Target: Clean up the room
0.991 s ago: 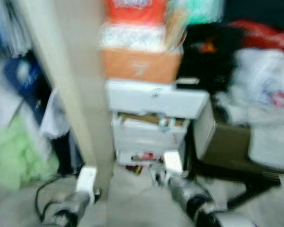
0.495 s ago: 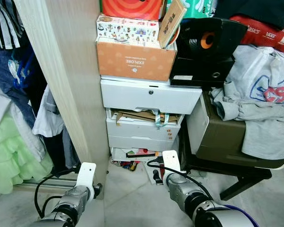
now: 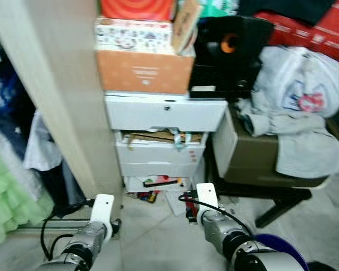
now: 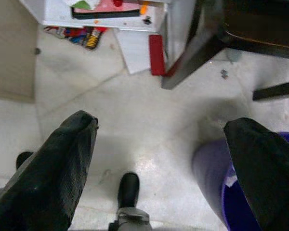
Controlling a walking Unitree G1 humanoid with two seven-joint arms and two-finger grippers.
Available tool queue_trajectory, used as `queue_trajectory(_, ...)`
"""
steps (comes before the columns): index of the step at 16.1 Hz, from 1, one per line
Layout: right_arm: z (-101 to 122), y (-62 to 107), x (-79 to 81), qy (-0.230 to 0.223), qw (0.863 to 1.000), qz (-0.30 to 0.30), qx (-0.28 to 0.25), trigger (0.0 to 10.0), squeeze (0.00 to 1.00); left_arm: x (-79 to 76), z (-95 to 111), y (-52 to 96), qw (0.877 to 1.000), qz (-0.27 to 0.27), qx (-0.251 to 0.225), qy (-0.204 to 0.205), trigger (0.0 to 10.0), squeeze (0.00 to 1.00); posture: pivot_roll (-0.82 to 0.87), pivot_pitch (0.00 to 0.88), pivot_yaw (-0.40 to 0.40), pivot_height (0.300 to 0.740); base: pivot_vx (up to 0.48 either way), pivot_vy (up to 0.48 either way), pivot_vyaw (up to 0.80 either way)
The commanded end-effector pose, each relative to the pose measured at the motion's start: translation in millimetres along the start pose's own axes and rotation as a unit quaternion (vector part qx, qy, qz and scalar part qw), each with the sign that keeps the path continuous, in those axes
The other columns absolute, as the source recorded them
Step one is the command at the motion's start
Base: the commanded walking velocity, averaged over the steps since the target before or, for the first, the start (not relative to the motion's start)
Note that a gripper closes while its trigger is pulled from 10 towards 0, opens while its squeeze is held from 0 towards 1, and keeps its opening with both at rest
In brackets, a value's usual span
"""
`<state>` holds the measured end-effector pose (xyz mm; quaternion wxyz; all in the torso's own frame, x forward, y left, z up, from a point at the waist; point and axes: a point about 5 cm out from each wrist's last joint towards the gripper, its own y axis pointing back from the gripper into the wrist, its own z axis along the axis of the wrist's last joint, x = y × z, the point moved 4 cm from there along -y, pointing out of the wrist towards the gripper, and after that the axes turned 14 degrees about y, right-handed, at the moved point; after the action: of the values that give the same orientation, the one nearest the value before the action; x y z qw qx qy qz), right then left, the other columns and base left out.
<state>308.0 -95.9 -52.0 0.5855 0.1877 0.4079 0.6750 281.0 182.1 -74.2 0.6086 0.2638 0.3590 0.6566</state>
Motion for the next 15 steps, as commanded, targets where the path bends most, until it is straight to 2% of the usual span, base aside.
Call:
queue_trajectory(1, -7.6, -0.1, 1.7, -0.015, 1.000, 0.004, 0.017, 10.0, 0.00, 2.1, -0.7, 0.2, 1.000, 0.001, 0.004, -0.002, 10.0, 0.00, -0.07, 0.066, -0.084, 0.740, 0.000, 0.000, 0.00)
queue_trajectory(5, -12.9, 0.4, 8.3, -0.011, 0.999, 0.021, 0.027, 10.0, 0.00, 4.3, -1.1, 0.3, 1.000, 0.007, 0.003, 0.003, 10.0, 0.00, -0.07, 0.065, -0.084, 0.740, 0.000, 0.360, 0.00)
queue_trajectory(15, -11.4, 0.5, 9.5, -0.005, 0.999, 0.023, 0.022, 10.0, 0.00, 3.5, -2.3, 0.3, 1.000, 0.005, 0.005, 0.001, 10.0, 0.00, -0.07, 0.062, -0.084, 0.740, 0.000, 0.391, 0.00)
